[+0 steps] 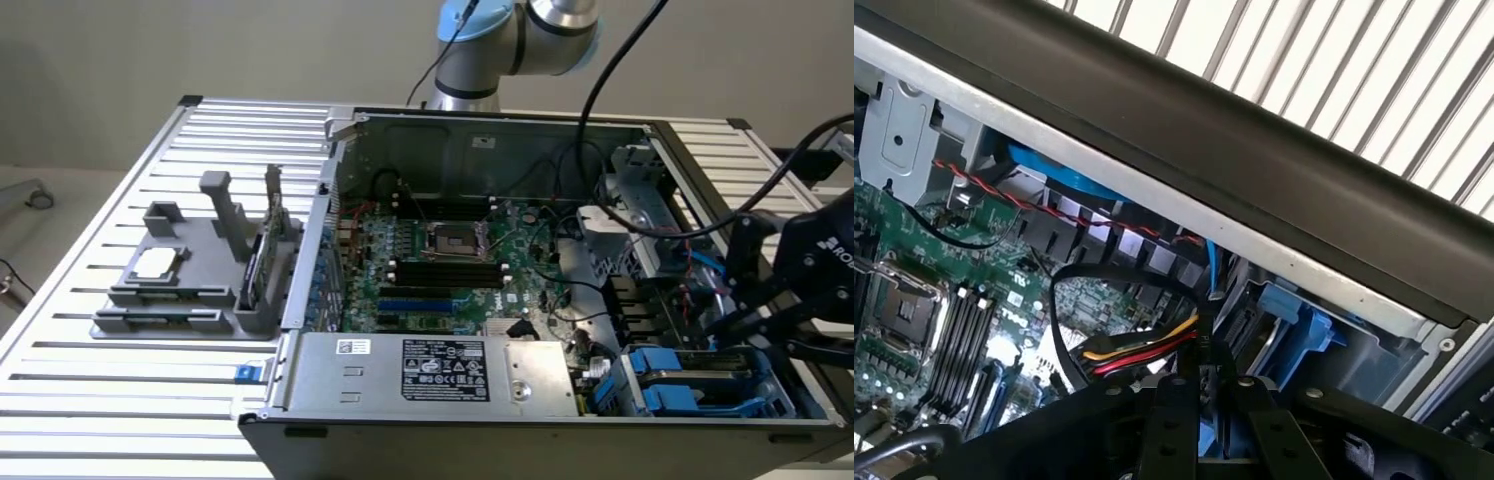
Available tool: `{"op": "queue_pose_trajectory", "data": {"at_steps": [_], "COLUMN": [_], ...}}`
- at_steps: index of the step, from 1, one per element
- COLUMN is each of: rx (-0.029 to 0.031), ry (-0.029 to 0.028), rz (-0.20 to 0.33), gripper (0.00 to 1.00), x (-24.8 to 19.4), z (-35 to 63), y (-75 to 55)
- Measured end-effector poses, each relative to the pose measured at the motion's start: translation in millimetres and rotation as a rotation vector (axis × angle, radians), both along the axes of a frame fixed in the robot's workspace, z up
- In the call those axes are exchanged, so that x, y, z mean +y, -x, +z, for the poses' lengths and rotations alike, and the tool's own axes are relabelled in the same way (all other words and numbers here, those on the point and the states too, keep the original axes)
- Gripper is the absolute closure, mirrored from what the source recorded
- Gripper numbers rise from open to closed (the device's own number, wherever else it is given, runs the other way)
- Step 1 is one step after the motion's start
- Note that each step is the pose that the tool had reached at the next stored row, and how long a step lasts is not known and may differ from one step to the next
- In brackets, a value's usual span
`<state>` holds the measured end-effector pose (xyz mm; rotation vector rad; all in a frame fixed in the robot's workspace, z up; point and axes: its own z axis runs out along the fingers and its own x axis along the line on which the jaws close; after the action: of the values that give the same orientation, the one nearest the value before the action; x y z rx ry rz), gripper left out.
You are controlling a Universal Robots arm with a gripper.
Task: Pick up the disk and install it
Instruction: 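Insert the first disk wire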
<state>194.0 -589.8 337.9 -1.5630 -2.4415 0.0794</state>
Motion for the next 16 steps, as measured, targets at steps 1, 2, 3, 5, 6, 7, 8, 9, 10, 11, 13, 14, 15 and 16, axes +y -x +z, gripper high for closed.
{"op": "queue_pose_trajectory", "data": {"at_steps": [1, 2, 3, 5, 6, 7, 8, 9, 10, 11, 13, 14, 15, 16], "rx": [0.0041, 0.0081, 0.0112, 0.0133, 0.0134, 0.0135, 0.0137, 0.0137, 0.0137, 0.0138, 0.0135, 0.0132, 0.0127, 0.0118], "ry": [0.0001, 0.0001, -0.0001, -0.0001, -0.0002, -0.0003, -0.0003, -0.0003, -0.0001, 0.0006, 0.0051, 0.0096, 0.0162, 0.0252], "rz": [-0.01, -0.02, -0.031, -0.058, -0.073, -0.087, -0.101, -0.114, -0.128, -0.14, -0.16, -0.17, -0.178, -0.185], "gripper": [0.83, 0.83, 0.83, 0.83, 0.83, 0.83, 0.83, 0.83, 0.83, 0.83, 0.83, 0.83, 0.83, 0.83], "x": [0.0, 0.0, 0.0, 0.0, 0.0, 0.0, 0.0, 0.0, 0.0, 0.1, 0.1, 0.0, 0.0, 0.0], "z": [0.0, 0.0, 0.0, 0.0, 0.0, 0.0, 0.1, 0.0, 0.0, 0.0, -0.1, 0.0, 0.0, 0.0], "y": [0.0, 0.0, 0.0, 0.0, -0.1, -0.1, 0.0, 0.0, 0.0, 0.0, 0.0, 0.0, 0.0, 0.0]}}
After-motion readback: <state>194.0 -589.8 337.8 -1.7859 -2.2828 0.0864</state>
